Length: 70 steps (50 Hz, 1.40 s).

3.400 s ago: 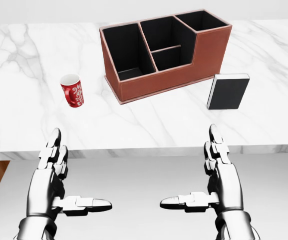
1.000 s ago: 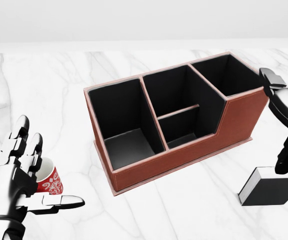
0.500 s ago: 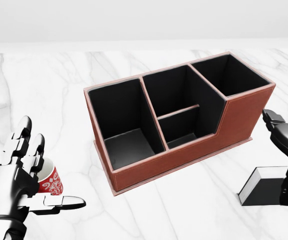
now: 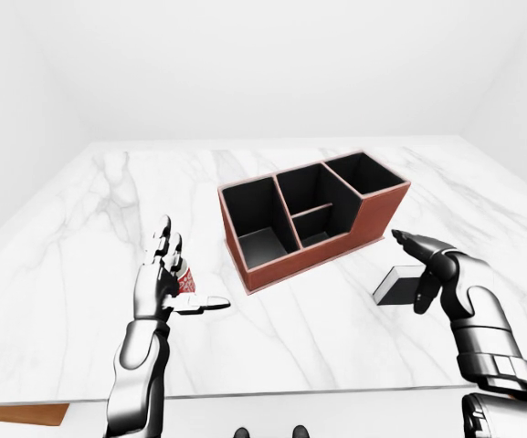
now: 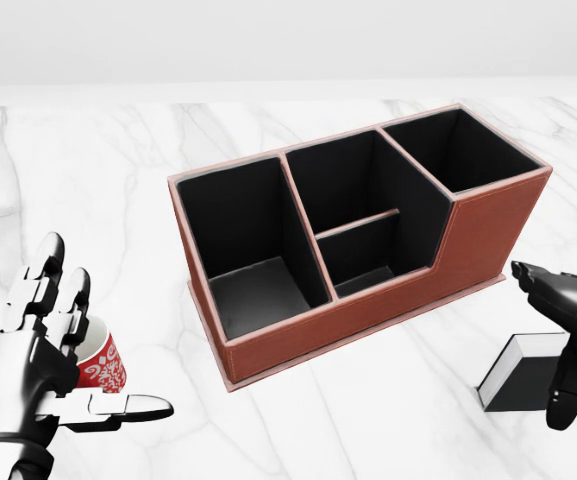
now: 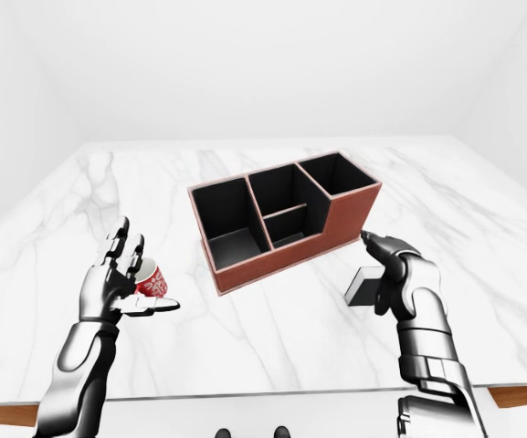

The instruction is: Pick up the book and place it in the left compartment of the caddy.

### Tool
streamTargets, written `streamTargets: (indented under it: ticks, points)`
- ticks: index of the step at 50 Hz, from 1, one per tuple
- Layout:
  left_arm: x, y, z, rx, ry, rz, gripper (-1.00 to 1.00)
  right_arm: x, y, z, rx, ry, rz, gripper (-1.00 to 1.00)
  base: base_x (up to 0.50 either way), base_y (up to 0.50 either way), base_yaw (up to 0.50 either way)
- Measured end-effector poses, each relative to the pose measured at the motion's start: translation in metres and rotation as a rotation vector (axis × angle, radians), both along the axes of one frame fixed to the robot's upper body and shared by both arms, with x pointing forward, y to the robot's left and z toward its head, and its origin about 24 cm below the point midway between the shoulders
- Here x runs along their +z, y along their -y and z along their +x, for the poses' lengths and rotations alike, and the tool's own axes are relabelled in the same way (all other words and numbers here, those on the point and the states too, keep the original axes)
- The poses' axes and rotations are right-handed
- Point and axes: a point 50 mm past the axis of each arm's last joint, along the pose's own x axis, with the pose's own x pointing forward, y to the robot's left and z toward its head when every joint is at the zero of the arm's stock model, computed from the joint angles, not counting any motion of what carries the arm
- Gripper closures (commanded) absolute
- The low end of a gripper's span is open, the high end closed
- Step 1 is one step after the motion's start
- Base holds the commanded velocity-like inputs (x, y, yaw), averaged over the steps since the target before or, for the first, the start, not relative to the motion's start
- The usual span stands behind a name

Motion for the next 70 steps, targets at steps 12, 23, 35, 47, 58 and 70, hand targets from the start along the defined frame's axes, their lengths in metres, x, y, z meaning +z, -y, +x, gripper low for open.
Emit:
streamTargets:
  ticks: [12, 23, 35, 47, 58, 70]
  points:
    - [0.0, 0.0, 0.0, 0.0, -0.001, 0.002, -1.0, -0.017, 0.005, 0.013, -0.034, -0.037, 0.054, 1.0, 0.0, 0.0, 0.0]
    - [0.0, 0.001, -0.001, 0.0, -0.001, 0.004, -1.0, -0.023, 0.004, 0.02, -0.046, -0.032, 0.094, 1.0, 0.0, 0.0, 0.0]
    - [0.0, 0.001, -0.001, 0.0, -0.002, 0.005, -1.0, -0.017, 0.0, 0.026, -0.035, -0.009, 0.109, 1.0, 0.0, 0.0, 0.0]
    - [0.001, 0.001, -0.002, 0.001, 0.004, 0.006, -1.0, 0.022, -0.018, 0.034, 0.066, 0.017, 0.094, 1.0, 0.0, 0.0, 0.0]
    - [0.001, 0.0, -0.001, 0.001, 0.006, 0.003, -1.0, 0.081, -0.045, 0.039, 0.166, 0.254, -0.009, 1.0, 0.0, 0.0, 0.0]
    - [0.002, -0.001, -0.001, 0.0, 0.008, 0.0, -1.0, 0.135, -0.086, 0.04, 0.277, 0.475, -0.037, 1.0, 0.0, 0.0, 0.0]
